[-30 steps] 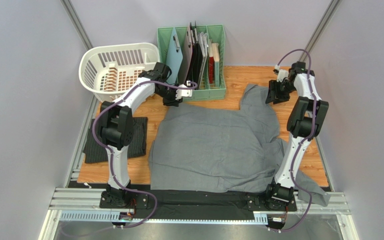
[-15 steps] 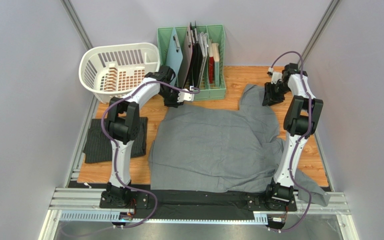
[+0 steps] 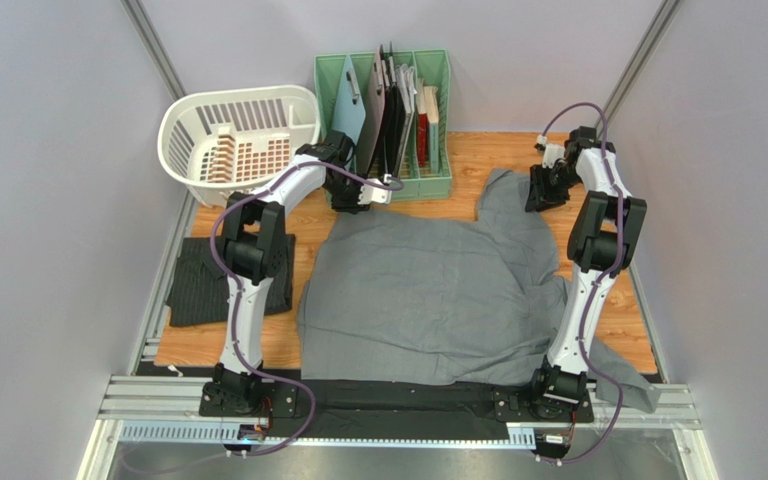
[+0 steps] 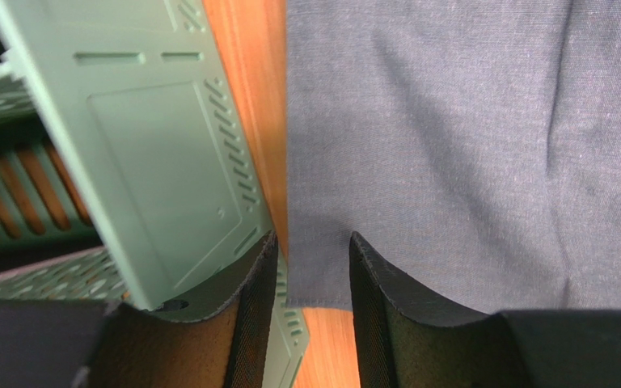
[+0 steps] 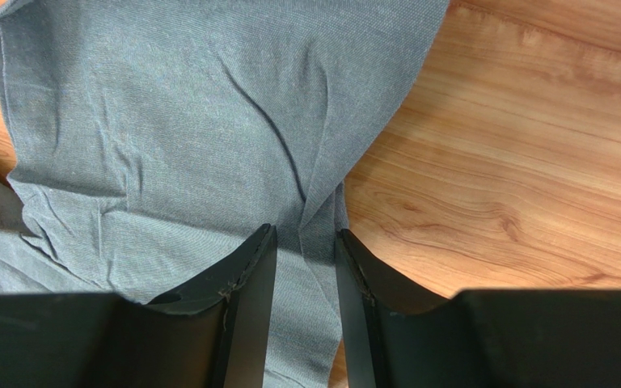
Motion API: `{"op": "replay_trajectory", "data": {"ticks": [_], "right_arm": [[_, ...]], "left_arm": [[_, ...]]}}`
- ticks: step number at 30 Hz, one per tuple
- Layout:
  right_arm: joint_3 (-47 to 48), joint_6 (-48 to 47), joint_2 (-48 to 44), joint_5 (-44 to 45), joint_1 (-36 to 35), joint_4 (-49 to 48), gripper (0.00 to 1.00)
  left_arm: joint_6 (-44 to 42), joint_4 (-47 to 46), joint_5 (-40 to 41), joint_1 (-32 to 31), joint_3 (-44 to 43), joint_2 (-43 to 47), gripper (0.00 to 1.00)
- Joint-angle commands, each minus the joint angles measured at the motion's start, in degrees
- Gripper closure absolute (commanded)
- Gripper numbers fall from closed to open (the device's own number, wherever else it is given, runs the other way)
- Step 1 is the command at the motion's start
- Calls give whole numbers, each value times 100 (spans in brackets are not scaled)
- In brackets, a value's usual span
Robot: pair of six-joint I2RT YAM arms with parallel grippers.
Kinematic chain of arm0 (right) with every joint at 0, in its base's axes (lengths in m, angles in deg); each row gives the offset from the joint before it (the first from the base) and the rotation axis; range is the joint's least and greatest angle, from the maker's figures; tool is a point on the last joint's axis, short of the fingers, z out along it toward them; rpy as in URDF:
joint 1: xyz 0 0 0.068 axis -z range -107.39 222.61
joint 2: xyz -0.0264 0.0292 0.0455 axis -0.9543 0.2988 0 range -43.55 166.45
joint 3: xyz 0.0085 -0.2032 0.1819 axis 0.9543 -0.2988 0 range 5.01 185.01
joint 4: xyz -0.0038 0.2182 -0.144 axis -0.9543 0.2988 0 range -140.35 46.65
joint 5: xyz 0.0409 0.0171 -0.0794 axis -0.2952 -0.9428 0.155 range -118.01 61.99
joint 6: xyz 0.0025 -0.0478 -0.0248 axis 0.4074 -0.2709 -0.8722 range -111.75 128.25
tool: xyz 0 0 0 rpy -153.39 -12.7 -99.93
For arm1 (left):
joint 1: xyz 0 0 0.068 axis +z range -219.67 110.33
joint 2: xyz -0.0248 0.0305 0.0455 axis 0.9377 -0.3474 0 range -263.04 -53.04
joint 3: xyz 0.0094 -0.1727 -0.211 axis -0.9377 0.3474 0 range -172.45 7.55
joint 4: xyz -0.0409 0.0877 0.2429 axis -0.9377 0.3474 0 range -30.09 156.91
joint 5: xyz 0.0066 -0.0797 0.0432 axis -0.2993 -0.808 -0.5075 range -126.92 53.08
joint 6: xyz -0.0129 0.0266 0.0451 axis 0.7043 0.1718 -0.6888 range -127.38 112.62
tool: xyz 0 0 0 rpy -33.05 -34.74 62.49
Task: Fold and stack the long sleeve shirts
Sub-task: Fold the shirt
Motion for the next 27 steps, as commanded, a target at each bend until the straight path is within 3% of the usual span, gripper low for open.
{"op": "replay_trajectory", "data": {"ticks": [1, 5, 8, 11, 12, 14, 15, 27], "right_arm": [[85, -100, -83, -189, 6, 32, 62], [76, -126, -39, -364, 6, 102, 63], [76, -161, 5, -522, 15, 155, 64], [94, -196, 23, -645, 15, 243, 73], [94, -214, -4, -663, 23, 278, 80], [77, -223, -65, -716, 32, 287, 88], [68, -223, -144, -751, 50, 305, 99], [6, -4, -935, -1428, 445, 393, 100]], "left_arm": [[-395, 55, 49, -31, -433, -280, 55], [-554, 345, 93, -58, -706, -482, 60], [-580, 608, 93, -67, -917, -658, 69], [-580, 723, 76, -75, -970, -650, 82], [-580, 741, 67, -75, -970, -641, 90], [-458, 749, 49, -75, -970, -571, 97], [-396, 741, 41, -75, -961, -544, 100], [254, -199, 286, -75, -56, 449, 100]]}}
